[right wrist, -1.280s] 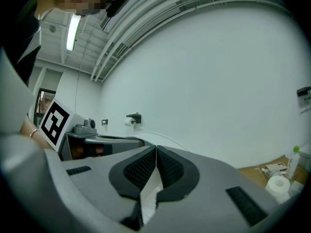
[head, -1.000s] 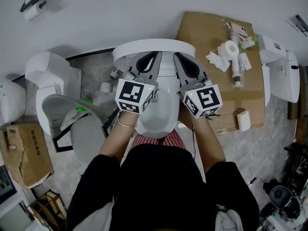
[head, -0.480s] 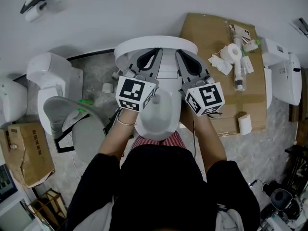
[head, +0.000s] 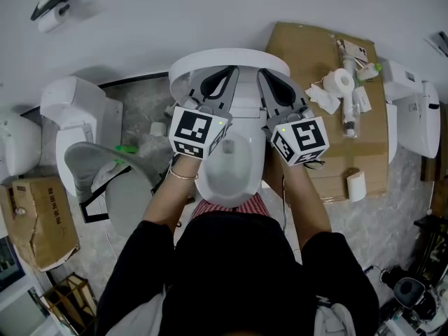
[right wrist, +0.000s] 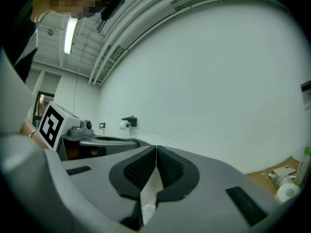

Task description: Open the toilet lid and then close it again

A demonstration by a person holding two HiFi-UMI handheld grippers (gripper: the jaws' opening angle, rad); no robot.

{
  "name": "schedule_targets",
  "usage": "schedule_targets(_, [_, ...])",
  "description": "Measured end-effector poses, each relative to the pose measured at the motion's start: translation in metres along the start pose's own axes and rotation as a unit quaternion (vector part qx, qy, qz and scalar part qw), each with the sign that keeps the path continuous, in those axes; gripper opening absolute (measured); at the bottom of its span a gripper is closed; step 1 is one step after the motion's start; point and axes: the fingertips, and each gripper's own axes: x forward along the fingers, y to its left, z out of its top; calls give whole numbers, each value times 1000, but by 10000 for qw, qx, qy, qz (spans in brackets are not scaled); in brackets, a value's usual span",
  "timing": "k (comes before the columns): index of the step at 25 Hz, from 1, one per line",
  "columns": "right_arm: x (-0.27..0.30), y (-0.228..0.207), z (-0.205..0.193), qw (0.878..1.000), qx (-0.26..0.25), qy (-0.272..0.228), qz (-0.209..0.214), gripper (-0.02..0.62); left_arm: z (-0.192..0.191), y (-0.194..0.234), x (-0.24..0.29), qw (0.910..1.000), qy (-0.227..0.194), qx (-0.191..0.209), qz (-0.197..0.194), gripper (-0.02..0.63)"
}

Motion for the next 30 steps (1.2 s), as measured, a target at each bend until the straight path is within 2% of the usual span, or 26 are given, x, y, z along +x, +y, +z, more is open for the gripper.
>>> schedule_targets(14, [22,-19,-6,10000,51,-18,7,20,-7,18,25,10000,14,33,85,3])
schedule_targets(30, [42,-27,3,9999,96,-51,14,20,6,36,29,9996,-95,120,245,3])
